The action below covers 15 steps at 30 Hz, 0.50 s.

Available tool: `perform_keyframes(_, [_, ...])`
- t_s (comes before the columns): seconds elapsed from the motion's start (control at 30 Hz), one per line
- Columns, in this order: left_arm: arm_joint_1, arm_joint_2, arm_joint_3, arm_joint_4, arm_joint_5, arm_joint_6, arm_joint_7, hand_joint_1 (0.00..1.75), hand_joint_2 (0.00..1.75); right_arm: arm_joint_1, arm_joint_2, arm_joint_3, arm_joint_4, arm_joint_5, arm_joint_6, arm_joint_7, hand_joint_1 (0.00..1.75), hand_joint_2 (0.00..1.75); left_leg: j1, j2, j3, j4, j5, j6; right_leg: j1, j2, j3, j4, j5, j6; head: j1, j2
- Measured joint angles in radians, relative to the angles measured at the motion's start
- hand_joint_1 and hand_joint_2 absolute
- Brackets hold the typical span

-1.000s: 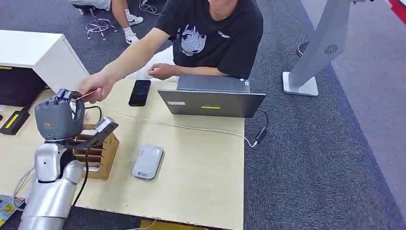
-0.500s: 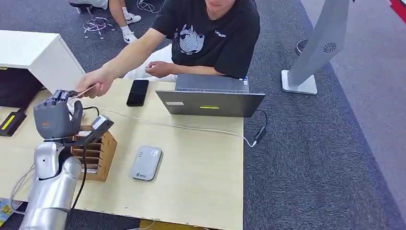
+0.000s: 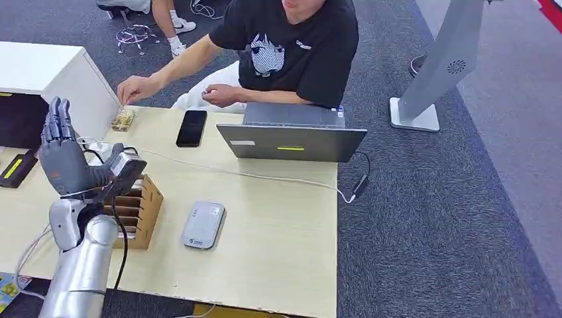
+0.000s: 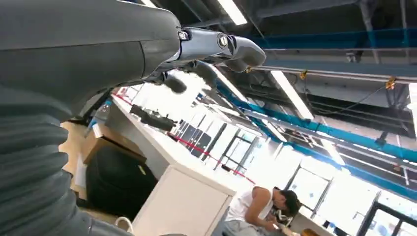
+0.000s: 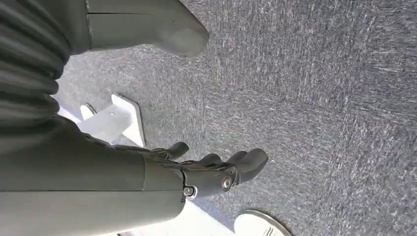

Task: Pass the card to the sensor for recognition and then transmit it.

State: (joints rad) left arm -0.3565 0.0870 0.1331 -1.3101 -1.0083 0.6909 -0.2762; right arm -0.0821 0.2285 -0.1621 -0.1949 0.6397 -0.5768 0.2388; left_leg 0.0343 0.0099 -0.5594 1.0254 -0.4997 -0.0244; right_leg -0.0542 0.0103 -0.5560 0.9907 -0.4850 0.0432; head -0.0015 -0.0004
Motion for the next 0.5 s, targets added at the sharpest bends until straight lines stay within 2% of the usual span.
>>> perform_keyframes(0.07, [0.017, -0.001, -0.022, -0.040, -0.023, 0.000, 0.004, 0.00, 1.75, 0.000, 0.000, -0.003, 0.000, 0.000, 0.000, -0.001, 0.00, 1.75, 0.000, -0.001, 0.000, 0.000, 0.000, 0.000, 0.000, 0.000, 0.000, 0.000, 0.000, 0.000, 0.000, 0.000])
perform_keyframes(0.17, [0.053, -0.001, -0.076, -0.142, -0.064, -0.023, 0.048, 0.00, 1.75, 0.002, 0.000, -0.009, 0.000, -0.002, 0.000, -0.005, 0.00, 1.75, 0.000, 0.000, 0.000, 0.000, 0.000, 0.000, 0.000, 0.000, 0.000, 0.000, 0.000, 0.000, 0.000, 0.000])
perform_keyframes(0.33, [0.093, 0.010, -0.156, -0.260, -0.043, -0.076, 0.076, 0.00, 1.75, 0.005, 0.000, -0.016, 0.000, -0.004, 0.000, -0.010, 0.00, 1.75, 0.000, -0.001, -0.001, 0.000, 0.000, 0.000, 0.000, -0.001, 0.000, 0.000, 0.000, 0.000, 0.000, 0.000])
perform_keyframes(0.4, [0.105, 0.026, -0.190, -0.296, 0.107, -0.200, 0.050, 0.00, 1.75, 0.007, 0.000, -0.021, 0.000, -0.011, 0.000, -0.021, 0.00, 1.75, 0.000, -0.001, 0.000, 0.000, 0.000, 0.000, 0.000, -0.001, 0.000, 0.000, 0.000, 0.000, 0.000, 0.000])
perform_keyframes(0.43, [0.112, 0.035, -0.213, -0.315, 0.203, -0.296, 0.033, 0.00, 1.75, 0.008, 0.000, -0.025, 0.000, -0.017, 0.000, -0.027, 0.00, 1.75, 0.000, -0.001, 0.000, 0.000, 0.000, 0.000, 0.000, -0.001, 0.000, 0.000, 0.000, 0.000, 0.001, 0.000])
perform_keyframes(0.5, [0.132, 0.054, -0.253, -0.343, 0.308, -0.451, 0.010, 0.00, 1.75, 0.013, 0.000, -0.034, 0.000, -0.021, 0.001, -0.041, 0.00, 1.75, 0.000, -0.001, 0.000, 0.000, 0.000, 0.000, 0.000, -0.001, 0.000, 0.000, 0.000, 0.000, 0.000, 0.000])
